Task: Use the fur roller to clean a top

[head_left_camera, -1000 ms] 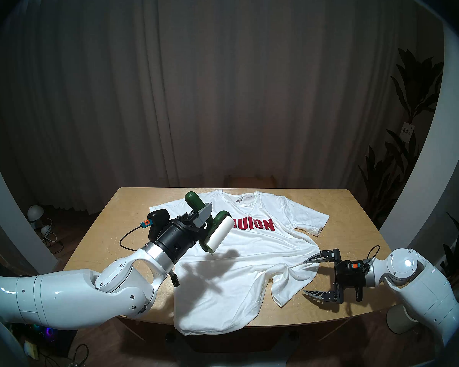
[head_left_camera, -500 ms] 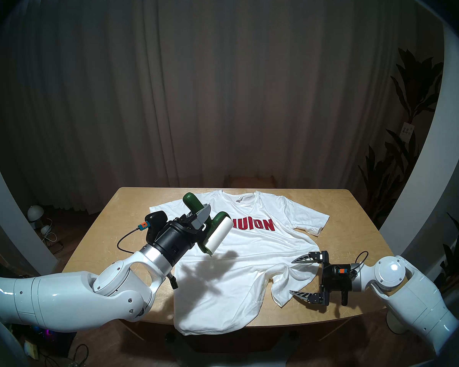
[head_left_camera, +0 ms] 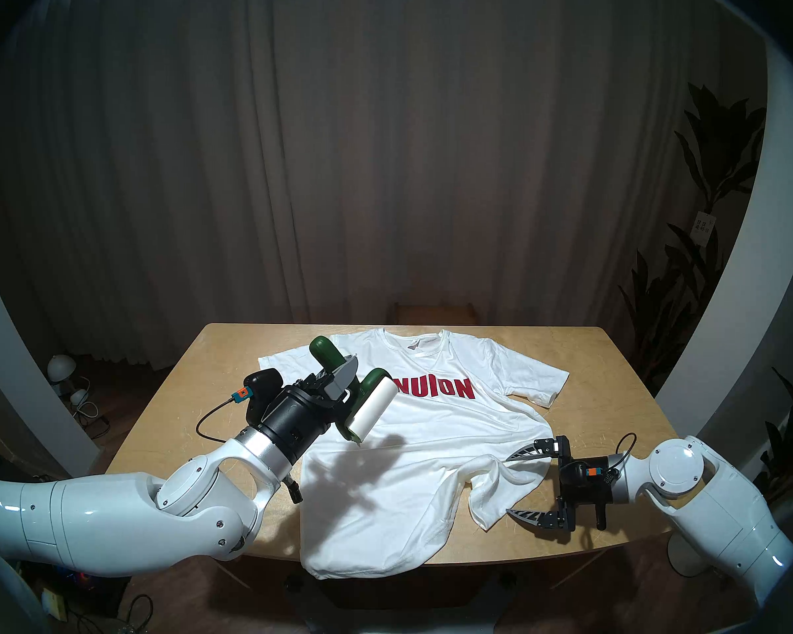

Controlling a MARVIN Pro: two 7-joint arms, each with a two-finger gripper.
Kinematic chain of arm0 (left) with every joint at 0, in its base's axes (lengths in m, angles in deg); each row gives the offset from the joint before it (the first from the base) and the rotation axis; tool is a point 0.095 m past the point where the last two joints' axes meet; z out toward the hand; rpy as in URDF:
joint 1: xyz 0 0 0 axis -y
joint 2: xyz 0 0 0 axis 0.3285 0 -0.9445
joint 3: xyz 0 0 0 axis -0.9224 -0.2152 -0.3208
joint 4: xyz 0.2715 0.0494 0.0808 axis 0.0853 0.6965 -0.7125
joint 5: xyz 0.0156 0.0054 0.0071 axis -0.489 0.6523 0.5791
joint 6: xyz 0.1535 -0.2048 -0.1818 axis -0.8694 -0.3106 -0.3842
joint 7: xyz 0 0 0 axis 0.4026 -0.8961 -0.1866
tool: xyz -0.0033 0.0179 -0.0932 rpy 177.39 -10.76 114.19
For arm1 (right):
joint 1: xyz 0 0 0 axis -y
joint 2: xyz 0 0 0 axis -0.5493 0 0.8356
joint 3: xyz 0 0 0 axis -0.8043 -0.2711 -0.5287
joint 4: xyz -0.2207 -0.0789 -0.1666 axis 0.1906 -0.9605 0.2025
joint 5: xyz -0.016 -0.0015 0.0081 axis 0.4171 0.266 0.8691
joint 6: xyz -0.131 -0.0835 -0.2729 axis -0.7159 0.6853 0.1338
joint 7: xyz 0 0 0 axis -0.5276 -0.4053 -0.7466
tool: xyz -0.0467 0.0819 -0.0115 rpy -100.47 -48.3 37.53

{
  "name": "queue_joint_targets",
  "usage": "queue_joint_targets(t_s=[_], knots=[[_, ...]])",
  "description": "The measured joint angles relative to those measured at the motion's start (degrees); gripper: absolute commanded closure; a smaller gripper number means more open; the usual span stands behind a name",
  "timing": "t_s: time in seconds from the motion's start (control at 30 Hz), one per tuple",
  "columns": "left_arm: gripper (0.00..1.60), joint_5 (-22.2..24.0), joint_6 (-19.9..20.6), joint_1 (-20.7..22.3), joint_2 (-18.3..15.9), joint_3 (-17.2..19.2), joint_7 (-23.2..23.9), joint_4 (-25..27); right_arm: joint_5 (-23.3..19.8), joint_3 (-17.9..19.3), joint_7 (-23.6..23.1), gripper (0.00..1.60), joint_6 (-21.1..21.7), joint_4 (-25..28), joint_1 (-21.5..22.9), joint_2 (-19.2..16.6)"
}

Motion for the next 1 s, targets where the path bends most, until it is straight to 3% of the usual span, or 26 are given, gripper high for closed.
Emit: queue_joint_targets(t_s=[0.4,0.73,1.0], knots=[[1.6,0.3,-0.8,-0.3,0.5,-0.2,0.0,0.0,-2.0,1.9,1.5,0.0,-0.9,-0.1,-0.6,1.0],[1.6,0.9,-0.8,-0.3,0.2,-0.2,0.4,-0.5,4.5,-1.6,7.6,0.0,-5.0,-1.3,0.7,5.1],[1.6,2.5,-0.8,-0.3,-0.6,-0.1,1.4,-1.1,6.8,-2.6,6.2,0.0,-4.4,0.1,1.3,4.0]])
